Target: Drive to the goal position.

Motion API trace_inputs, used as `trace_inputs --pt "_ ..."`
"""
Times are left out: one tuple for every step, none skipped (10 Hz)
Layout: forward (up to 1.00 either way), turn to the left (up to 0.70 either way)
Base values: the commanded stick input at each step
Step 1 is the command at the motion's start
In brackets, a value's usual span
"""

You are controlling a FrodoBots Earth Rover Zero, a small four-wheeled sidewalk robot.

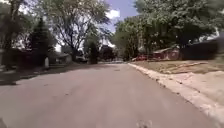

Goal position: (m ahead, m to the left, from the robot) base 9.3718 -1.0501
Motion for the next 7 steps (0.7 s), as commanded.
trace_inputs --pt "0.85 0.00" --pt "0.85 0.00" --pt "0.85 0.00" --pt "0.85 0.00" --pt "0.85 0.00" --pt "0.85 0.00" --pt "0.85 0.00"
